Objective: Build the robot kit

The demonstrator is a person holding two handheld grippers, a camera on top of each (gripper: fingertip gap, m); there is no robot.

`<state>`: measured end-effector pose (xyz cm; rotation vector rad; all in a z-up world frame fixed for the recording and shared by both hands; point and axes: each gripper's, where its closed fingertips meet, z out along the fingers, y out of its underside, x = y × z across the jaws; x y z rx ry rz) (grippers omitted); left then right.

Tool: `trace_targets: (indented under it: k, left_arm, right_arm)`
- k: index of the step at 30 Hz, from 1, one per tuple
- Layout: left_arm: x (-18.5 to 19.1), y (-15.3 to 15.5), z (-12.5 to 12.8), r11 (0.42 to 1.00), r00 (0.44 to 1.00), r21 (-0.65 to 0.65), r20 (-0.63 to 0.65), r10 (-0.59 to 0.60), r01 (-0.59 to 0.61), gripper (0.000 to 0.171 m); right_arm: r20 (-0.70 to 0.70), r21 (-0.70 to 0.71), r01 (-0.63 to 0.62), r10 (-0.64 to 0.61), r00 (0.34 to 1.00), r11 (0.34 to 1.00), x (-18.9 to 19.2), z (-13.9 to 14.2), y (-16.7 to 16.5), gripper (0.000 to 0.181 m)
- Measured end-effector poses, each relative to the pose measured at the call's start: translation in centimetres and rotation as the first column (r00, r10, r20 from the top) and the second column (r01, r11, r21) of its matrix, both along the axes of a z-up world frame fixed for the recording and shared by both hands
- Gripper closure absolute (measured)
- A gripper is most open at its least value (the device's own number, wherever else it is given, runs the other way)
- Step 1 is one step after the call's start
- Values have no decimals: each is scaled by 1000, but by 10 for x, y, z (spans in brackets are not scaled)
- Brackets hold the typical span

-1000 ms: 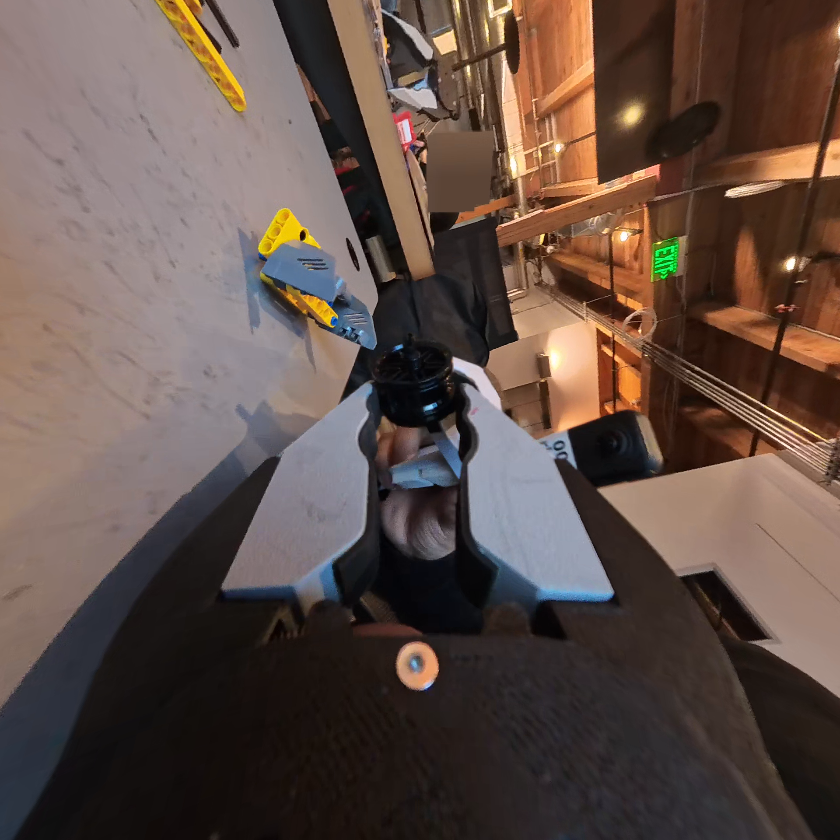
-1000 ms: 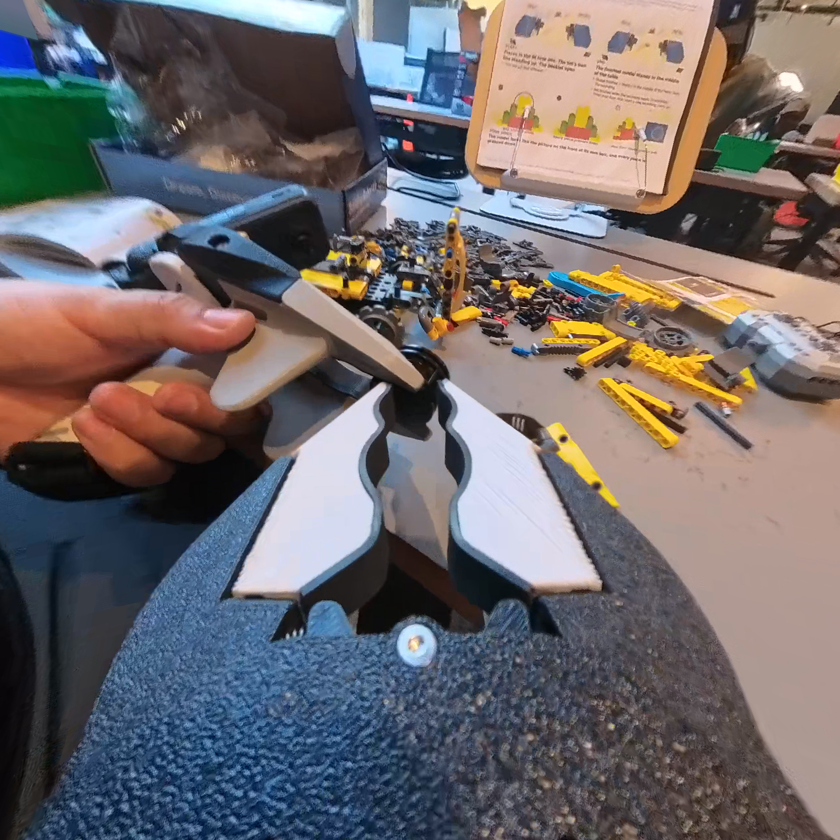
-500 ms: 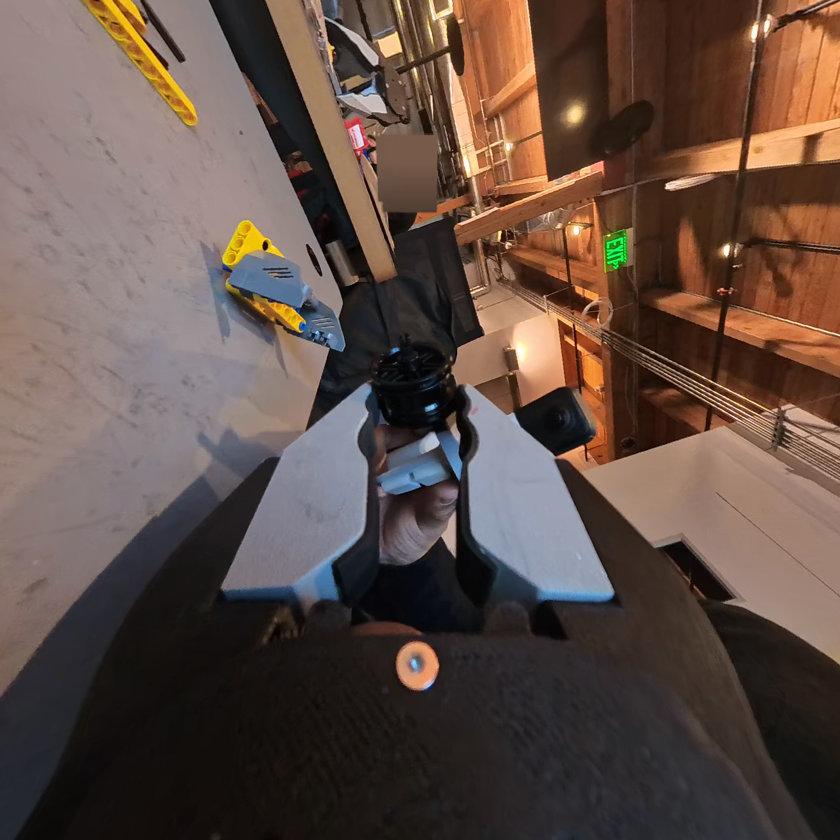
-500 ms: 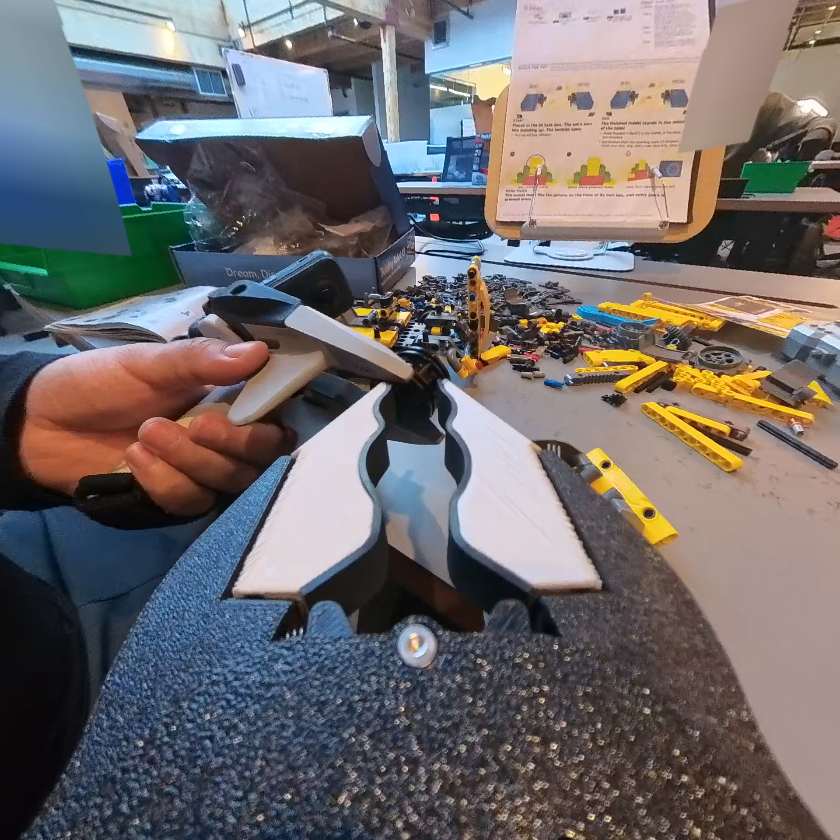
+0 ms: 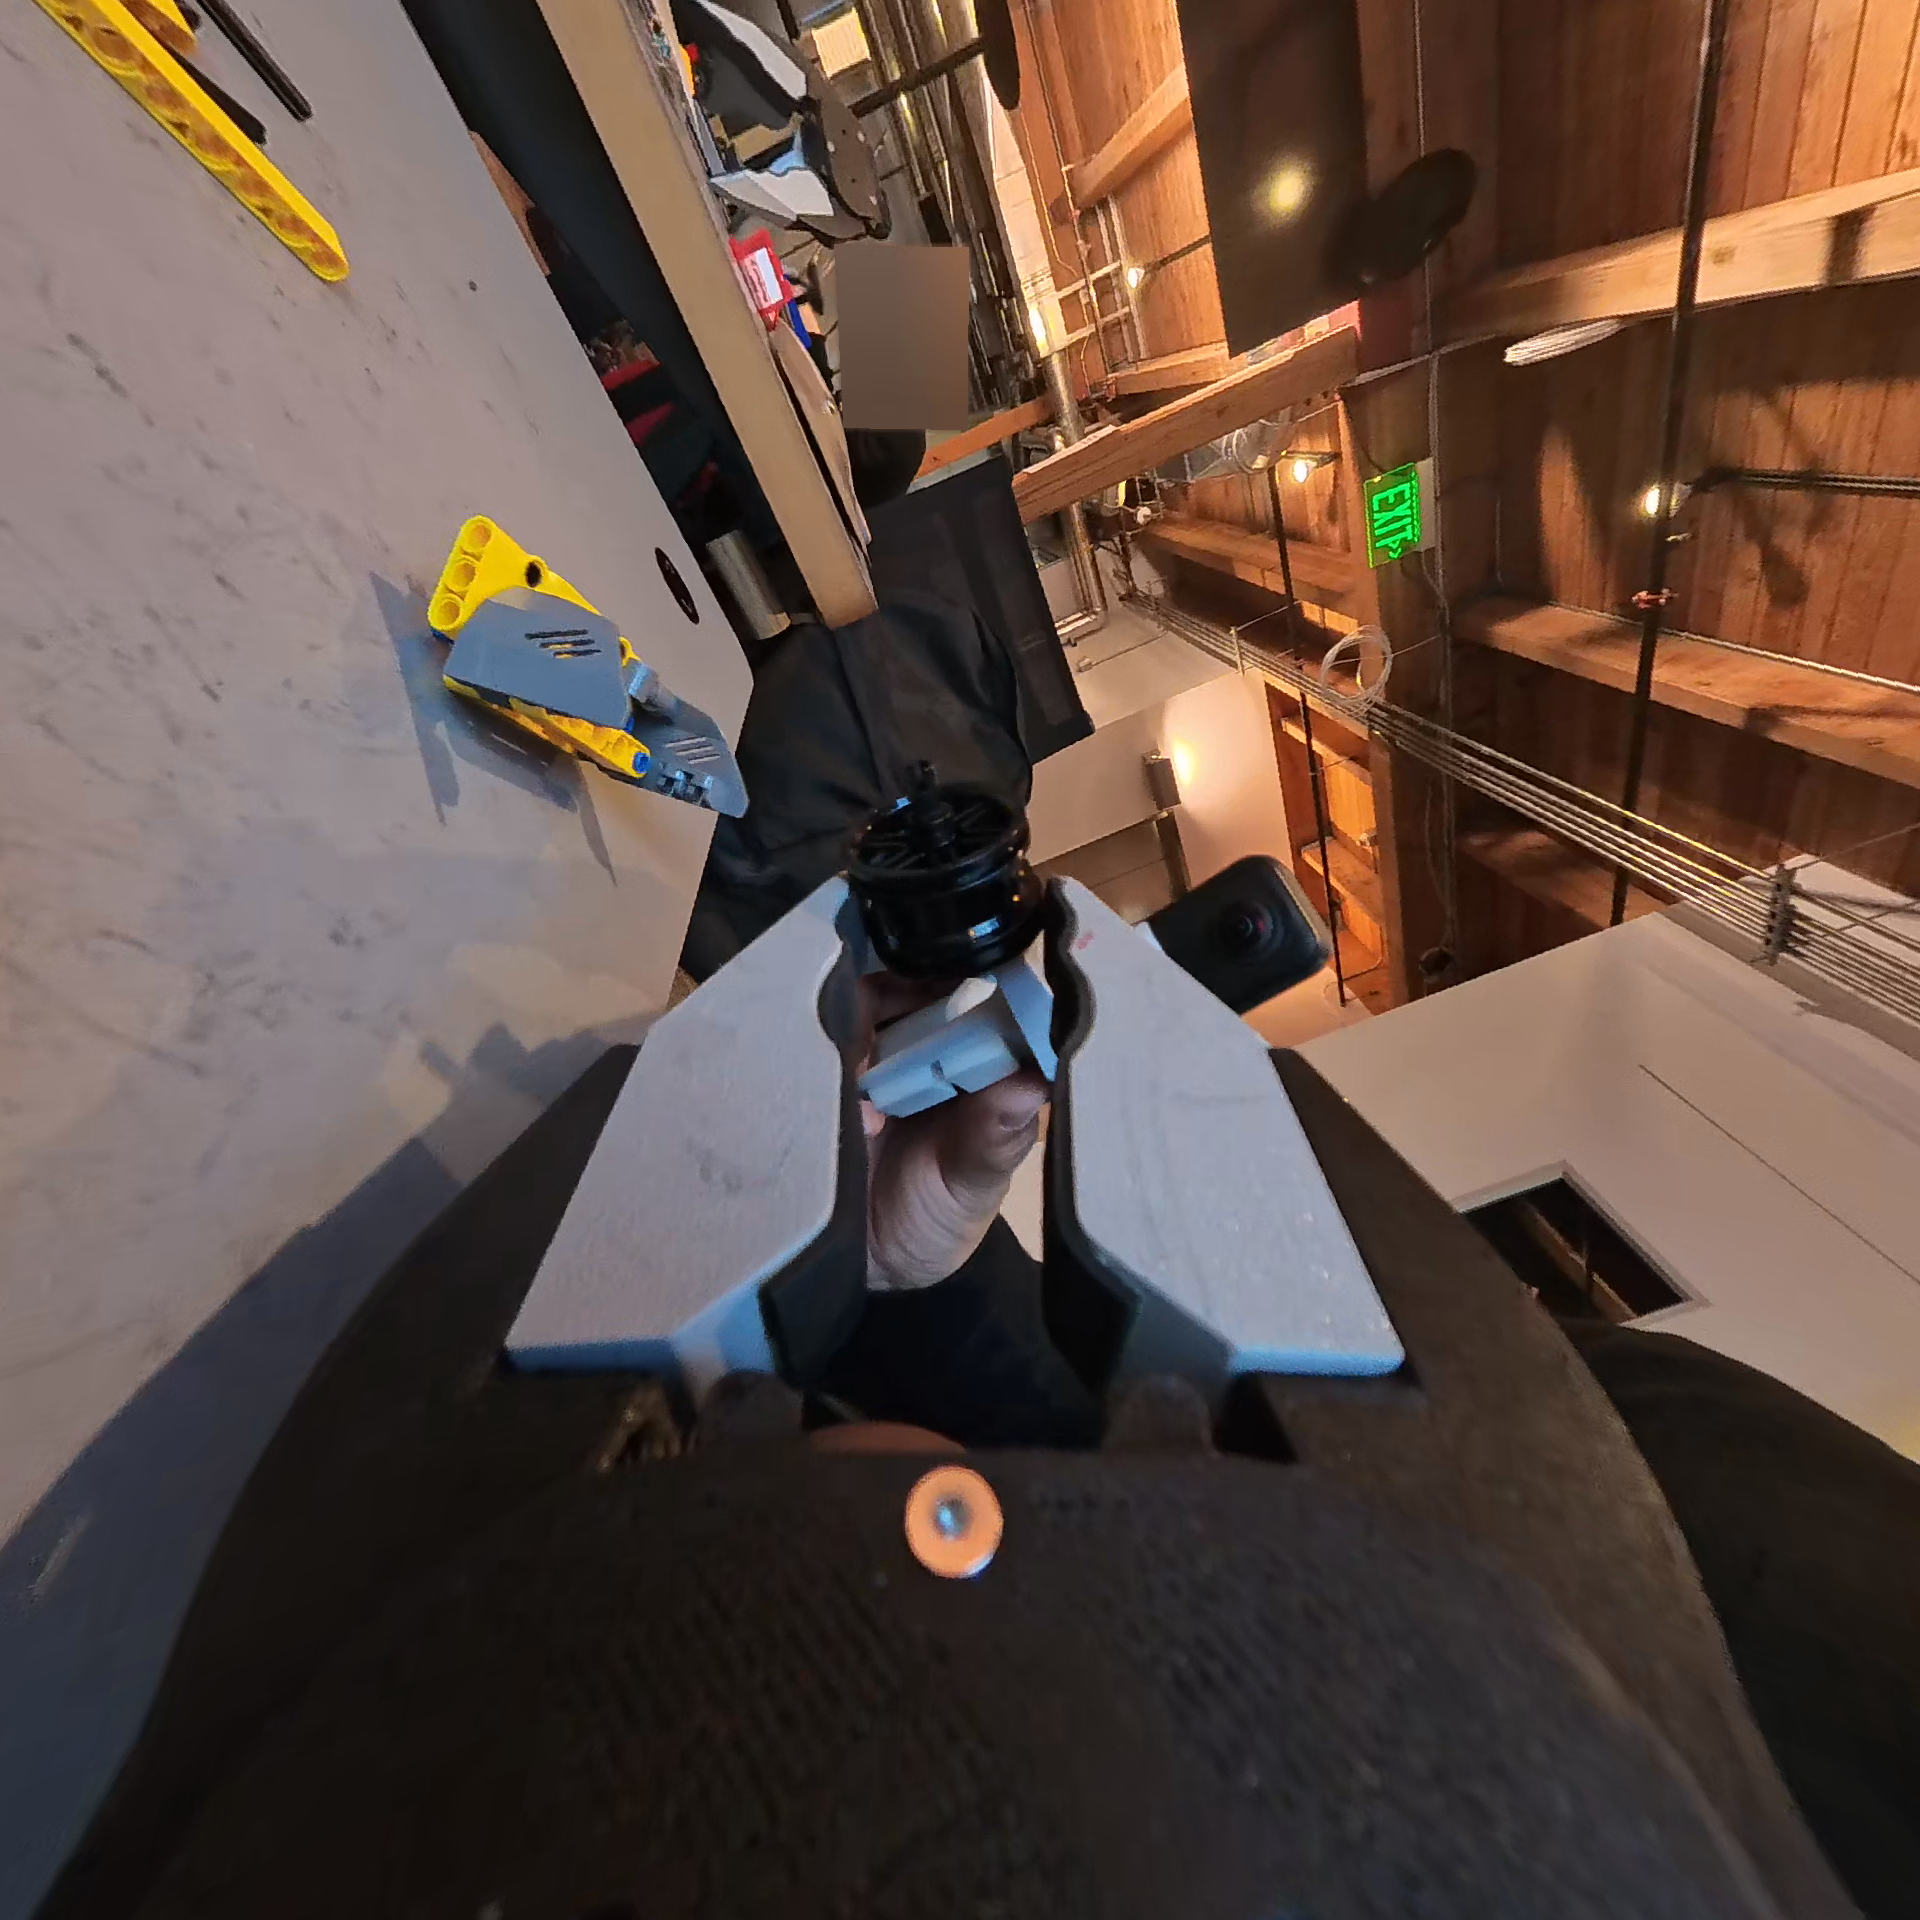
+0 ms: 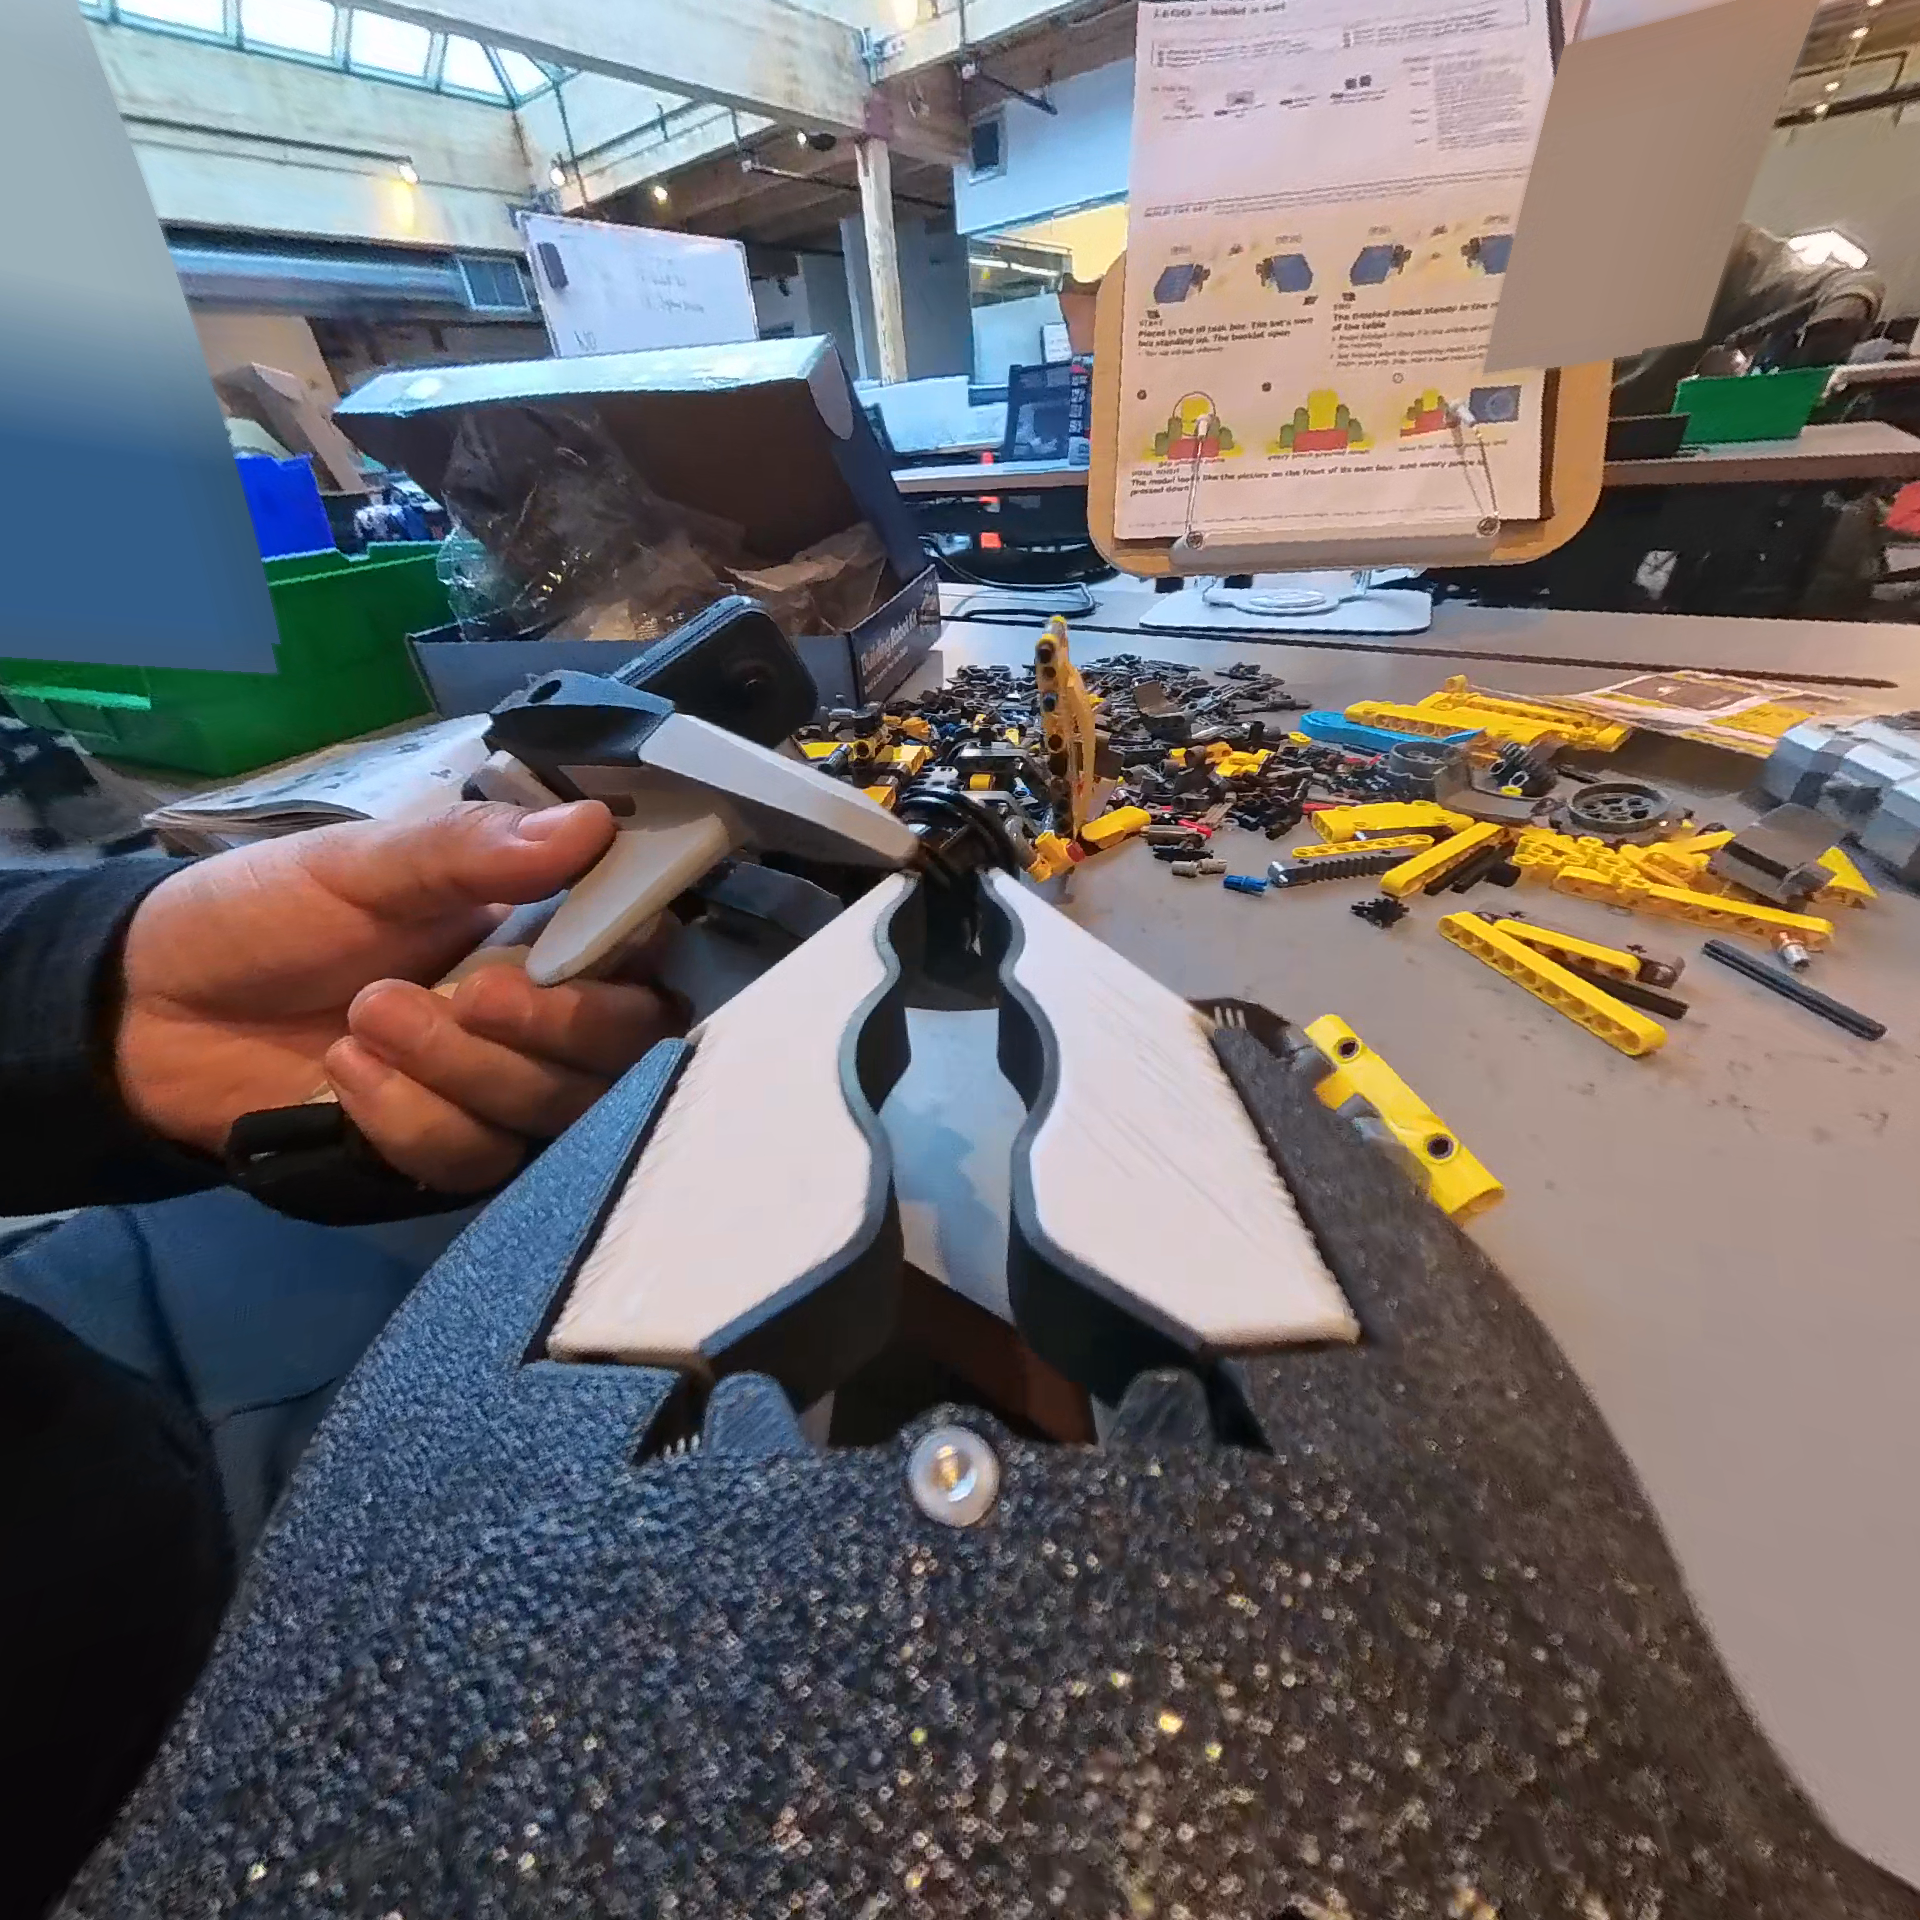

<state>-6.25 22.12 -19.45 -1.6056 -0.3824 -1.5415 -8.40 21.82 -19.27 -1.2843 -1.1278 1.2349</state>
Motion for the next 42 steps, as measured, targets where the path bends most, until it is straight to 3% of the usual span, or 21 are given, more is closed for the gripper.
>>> trace_targets:
  k: [17,27,35,37,39,42]
  left_arm:
    - [0,5,-3,1000,1000,-17,-3,-1,1,141]
    - [-5,3,-8,999,996,-19,-81,27,-29,136]
    - [5,-3,-14,1000,971,-11,-238,7,-10,126]
    - [6,-8,-15,1000,939,13,-344,10,-6,124]
    - [6,-13,-15,998,857,65,-514,31,3,119]
    - [-4,-7,-12,987,569,150,-817,92,55,117]
  right_arm:
    - [13,-19,35,-35,999,999,1,-4,10,175]
    - [-19,-88,33,-35,999,996,3,-1,15,176]
    - [-41,-106,32,-37,998,994,9,7,18,177]
    - [-66,-102,51,-57,996,993,19,22,22,177]
    - [-60,-112,101,-108,992,989,34,34,36,177]
    - [13,-169,115,-115,993,979,55,37,58,177]
